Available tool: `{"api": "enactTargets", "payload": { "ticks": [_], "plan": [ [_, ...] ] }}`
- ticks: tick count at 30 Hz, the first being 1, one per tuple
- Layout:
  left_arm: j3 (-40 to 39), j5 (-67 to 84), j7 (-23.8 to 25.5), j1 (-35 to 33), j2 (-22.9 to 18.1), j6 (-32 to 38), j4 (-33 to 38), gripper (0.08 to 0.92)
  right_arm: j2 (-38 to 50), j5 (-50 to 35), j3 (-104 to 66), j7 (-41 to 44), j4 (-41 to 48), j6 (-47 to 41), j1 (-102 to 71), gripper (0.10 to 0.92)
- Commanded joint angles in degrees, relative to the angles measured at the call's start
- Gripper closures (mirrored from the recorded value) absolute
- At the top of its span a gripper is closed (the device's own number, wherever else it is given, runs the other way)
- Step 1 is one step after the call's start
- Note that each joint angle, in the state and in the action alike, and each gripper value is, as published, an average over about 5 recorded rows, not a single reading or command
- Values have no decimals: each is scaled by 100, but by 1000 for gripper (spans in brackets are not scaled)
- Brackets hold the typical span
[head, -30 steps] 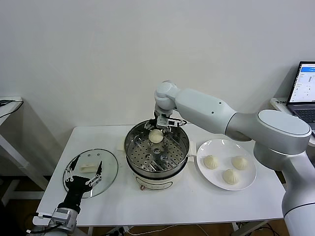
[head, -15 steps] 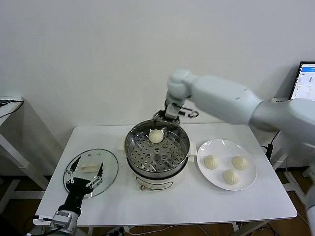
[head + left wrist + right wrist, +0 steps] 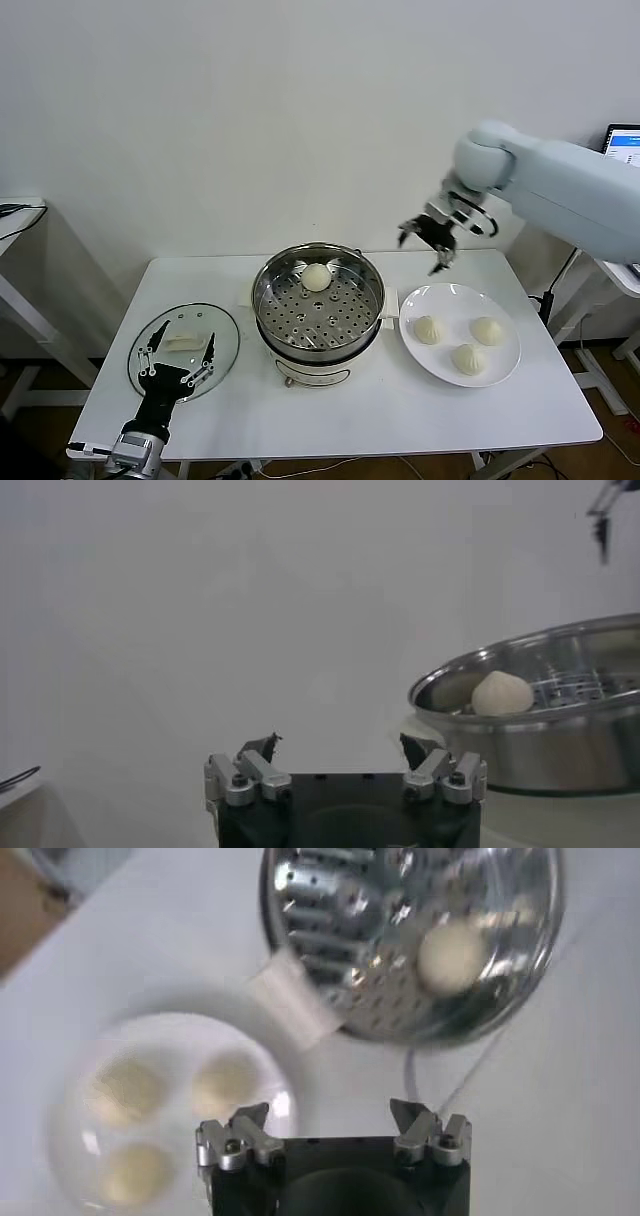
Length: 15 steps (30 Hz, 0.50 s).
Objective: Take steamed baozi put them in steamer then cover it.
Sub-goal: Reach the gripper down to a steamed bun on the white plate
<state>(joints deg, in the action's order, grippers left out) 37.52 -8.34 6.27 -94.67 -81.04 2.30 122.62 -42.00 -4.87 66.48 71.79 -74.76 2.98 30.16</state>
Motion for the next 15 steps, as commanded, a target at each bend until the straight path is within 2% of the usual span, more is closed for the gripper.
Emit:
{"api": "enactTargets", "payload": {
  "ticks": [1, 15],
  "plan": [
    [-37, -30, -1, 15, -6, 7, -31, 177, 772, 582, -1261, -12, -59, -1454, -1798, 203],
    [-32, -34, 8, 84, -53, 11, -132, 177, -199, 931, -1940, -451, 953, -1386, -2730, 203]
  ]
}}
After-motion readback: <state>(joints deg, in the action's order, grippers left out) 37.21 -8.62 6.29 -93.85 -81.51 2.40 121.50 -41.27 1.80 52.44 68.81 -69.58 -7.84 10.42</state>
